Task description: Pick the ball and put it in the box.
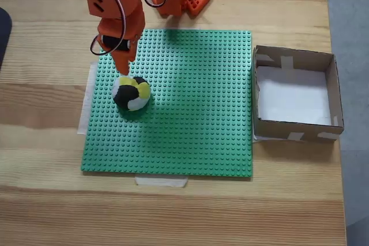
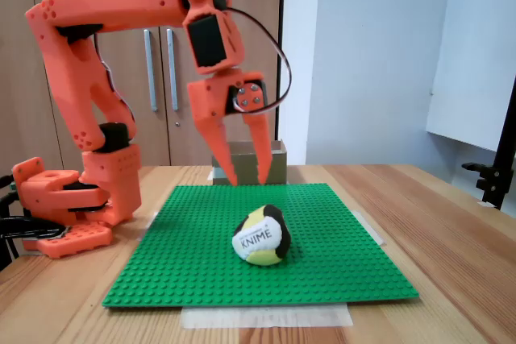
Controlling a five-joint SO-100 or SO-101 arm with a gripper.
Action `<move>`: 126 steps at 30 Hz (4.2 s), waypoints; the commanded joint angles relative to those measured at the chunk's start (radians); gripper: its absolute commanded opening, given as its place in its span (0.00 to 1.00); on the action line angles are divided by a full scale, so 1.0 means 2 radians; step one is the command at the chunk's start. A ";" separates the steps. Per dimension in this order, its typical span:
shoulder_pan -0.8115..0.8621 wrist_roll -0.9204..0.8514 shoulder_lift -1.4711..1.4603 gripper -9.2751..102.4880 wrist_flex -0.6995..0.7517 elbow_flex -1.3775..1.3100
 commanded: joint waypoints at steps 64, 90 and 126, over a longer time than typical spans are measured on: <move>0.008 -0.030 -0.074 0.47 -0.142 0.103; 0.008 -0.031 -0.073 0.38 -0.178 0.115; 0.007 -0.041 -0.067 0.22 -0.209 0.140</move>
